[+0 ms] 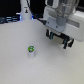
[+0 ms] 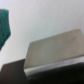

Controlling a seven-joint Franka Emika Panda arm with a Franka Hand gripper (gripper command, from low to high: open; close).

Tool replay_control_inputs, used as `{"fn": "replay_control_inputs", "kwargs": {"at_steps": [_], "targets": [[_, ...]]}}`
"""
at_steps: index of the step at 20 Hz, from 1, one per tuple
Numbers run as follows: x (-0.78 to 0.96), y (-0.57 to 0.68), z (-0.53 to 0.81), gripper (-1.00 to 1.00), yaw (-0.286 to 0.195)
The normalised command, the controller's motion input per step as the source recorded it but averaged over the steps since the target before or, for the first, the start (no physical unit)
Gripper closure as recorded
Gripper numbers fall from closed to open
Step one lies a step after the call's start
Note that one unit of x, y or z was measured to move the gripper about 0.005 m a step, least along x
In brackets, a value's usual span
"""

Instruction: Open the kcup holder, insert the kcup into the holder, and close the kcup holder

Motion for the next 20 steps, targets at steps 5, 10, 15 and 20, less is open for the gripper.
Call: {"fn": "replay_control_inputs", "kwargs": {"at_steps": [5, 10, 15, 20], "targets": [[-0.01, -0.43, 0.36, -1.00, -0.269], [-0.05, -0.36, 0.28, -1.00, -0.299], [-0.14, -0.35, 0.09, -1.00, -0.296], [-0.27, -0.34, -0.02, -1.00, -0.288]]}}
